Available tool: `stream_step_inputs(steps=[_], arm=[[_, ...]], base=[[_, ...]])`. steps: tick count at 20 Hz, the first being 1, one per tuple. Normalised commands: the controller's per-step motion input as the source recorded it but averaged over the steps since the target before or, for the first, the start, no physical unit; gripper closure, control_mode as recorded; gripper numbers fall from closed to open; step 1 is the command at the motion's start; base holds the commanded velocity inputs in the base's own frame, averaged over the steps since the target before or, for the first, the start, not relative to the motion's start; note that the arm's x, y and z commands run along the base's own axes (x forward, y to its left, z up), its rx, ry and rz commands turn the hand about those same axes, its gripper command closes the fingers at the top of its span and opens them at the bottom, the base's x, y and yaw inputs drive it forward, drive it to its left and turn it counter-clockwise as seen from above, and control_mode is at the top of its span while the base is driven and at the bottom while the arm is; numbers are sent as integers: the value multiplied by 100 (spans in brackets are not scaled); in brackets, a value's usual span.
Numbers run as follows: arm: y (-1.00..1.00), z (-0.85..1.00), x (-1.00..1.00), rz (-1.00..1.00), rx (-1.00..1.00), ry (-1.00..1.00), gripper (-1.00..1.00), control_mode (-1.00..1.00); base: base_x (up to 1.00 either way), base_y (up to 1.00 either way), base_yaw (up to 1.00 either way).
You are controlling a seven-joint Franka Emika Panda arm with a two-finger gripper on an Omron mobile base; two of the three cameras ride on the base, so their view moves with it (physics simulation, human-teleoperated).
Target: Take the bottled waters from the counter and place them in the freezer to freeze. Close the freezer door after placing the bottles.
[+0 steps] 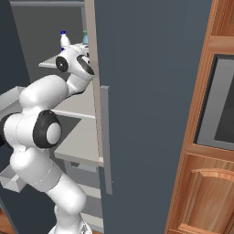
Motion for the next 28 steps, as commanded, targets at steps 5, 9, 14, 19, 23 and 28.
stream_step_inputs(steps=[5,9,14,19,23,28], arm=[[0,0,0,0,0,0,-100,-100],[0,0,0,0,0,0,-100,-100],[0,0,-6,0,0,0,-100,-100],[0,0,-39,-2,0,-4,-100,-100],[3,0,-83,-8,-1,-15,-100,-100],[4,13,-100,-18,-1,-26,-100,-100]], base=[[0,0,0],[0,0,0],[0,0,0],[0,0,0],[0,0,0],[0,0,0]])
